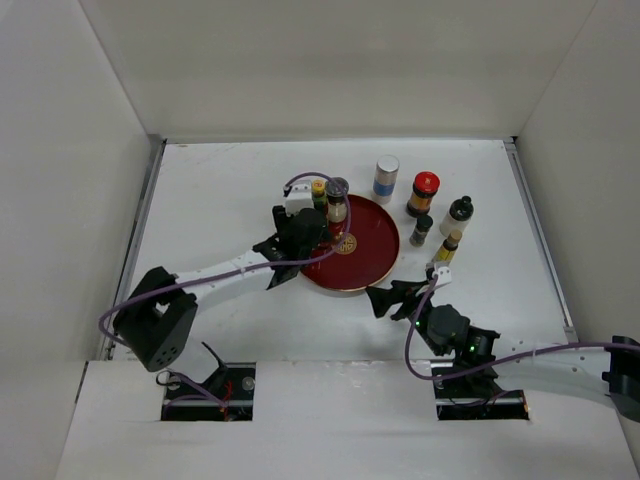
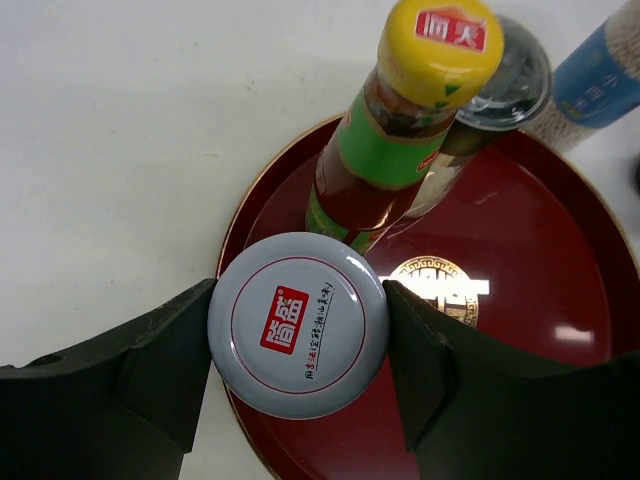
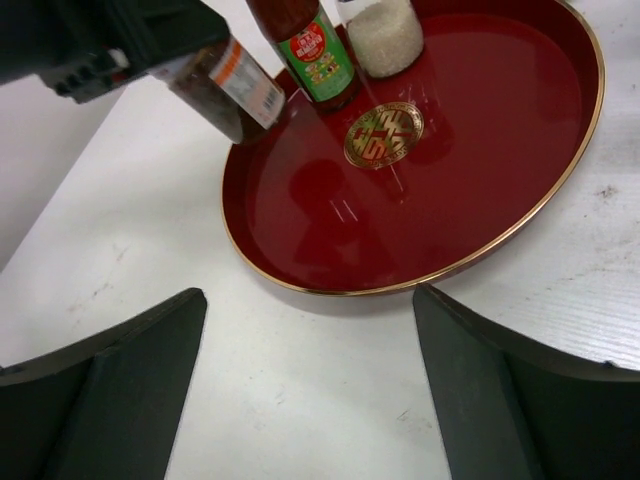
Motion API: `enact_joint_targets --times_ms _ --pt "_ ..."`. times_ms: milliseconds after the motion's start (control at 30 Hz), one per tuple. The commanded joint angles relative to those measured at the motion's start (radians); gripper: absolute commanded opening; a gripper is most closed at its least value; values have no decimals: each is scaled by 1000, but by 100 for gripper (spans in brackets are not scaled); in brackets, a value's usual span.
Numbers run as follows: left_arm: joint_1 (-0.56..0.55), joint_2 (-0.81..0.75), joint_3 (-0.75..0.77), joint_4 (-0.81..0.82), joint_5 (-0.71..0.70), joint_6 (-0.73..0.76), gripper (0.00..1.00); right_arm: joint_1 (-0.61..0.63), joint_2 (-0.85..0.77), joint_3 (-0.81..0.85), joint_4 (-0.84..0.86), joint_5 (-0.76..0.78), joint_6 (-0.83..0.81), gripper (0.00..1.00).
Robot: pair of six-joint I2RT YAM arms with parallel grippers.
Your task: Organize the condiment bottles
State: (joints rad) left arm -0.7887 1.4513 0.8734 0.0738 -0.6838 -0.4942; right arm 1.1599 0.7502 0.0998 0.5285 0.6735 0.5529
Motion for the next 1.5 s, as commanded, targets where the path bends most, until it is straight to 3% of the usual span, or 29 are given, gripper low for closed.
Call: enact_joint_targets --times_ms 0,233,267,367,433,567,600,633,767,833,967,1000,1033,1133,1167,1233,1300,1467 --pt "-10 27 59 181 12 -1 37 -1 -3 3 56 23 2 85" --pt "-27 112 65 189 12 3 38 17 -66 6 19 34 -27 15" --pt "-27 119 65 184 7 5 38 17 -80 12 -7 32 -21 8" --pt "-36 132 64 169 -10 11 41 8 -115 40 -94 26 13 5" --pt "-48 133 55 167 -25 17 50 -2 -136 64 -140 18 30 9" --pt "-65 97 24 182 -40 32 83 -64 -135 141 -220 23 35 38" --pt "-66 75 15 182 -36 36 87 -79 -121 161 -231 17 33 44" --pt "-71 43 6 179 -36 36 92 -108 -92 196 -245 5 27 57" --pt "-80 -130 -51 188 -40 51 99 -191 24 297 -214 -40 -16 71" --pt "-67 -233 -98 227 -26 52 98 -235 86 359 -185 -46 -60 75" --pt "16 -382 -249 423 32 48 88 -364 216 524 -194 -71 -140 26" --pt "44 -403 -284 470 47 42 83 -407 259 570 -217 -93 -143 18" --pt "71 -417 -312 513 58 33 73 -439 294 606 -237 -112 -140 17" --pt "133 -436 -355 546 81 0 45 -565 444 771 -338 -207 -156 26" --pt "151 -434 -367 558 79 -10 41 -603 489 825 -369 -236 -159 37" --pt "200 -421 -398 598 85 -39 39 -669 590 944 -427 -284 -176 58" --pt "248 -395 -433 659 89 -66 40 -709 673 1042 -481 -316 -189 73" --pt "294 -333 -546 800 69 -102 45 -745 914 1297 -628 -325 -257 93"
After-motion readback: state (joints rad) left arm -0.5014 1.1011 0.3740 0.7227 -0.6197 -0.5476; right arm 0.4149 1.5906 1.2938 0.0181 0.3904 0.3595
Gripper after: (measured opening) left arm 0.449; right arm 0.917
